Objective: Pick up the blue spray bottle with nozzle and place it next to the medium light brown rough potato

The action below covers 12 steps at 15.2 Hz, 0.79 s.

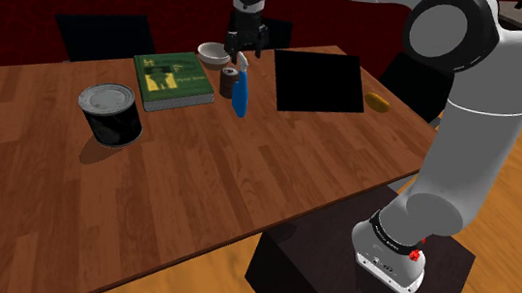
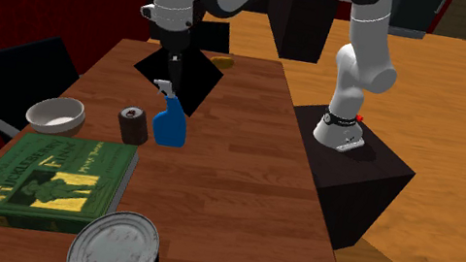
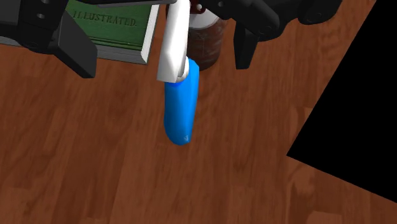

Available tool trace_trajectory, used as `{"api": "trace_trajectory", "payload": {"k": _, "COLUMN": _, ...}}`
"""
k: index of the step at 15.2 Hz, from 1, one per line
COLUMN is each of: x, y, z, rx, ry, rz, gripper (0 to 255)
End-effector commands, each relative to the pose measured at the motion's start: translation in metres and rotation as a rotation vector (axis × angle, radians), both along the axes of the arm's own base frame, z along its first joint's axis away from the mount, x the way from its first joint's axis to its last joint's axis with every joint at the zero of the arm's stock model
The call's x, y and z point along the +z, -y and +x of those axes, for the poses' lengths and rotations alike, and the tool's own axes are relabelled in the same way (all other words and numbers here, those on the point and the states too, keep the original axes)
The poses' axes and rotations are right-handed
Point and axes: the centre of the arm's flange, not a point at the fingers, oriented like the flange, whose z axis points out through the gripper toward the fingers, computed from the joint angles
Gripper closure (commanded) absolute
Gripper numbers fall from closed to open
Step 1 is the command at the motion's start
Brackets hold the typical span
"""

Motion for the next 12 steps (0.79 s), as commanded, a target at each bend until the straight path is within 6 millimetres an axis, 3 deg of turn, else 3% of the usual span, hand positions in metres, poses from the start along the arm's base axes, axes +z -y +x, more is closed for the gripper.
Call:
{"api": "trace_trajectory", "payload": {"k": 1, "x": -0.009, "y": 0.002, "z": 0.000, "rx": -0.001, "ry": 0.001, "rz": 0.000, "gripper": 0}}
{"api": "trace_trajectory", "payload": {"k": 5, "x": -0.028, "y": 0.003, "z": 0.000, "rx": -0.001, "ry": 0.001, "rz": 0.000, "gripper": 0}}
{"api": "trace_trajectory", "payload": {"k": 12, "x": -0.028, "y": 0.003, "z": 0.000, "rx": -0.001, "ry": 0.001, "rz": 0.000, "gripper": 0}}
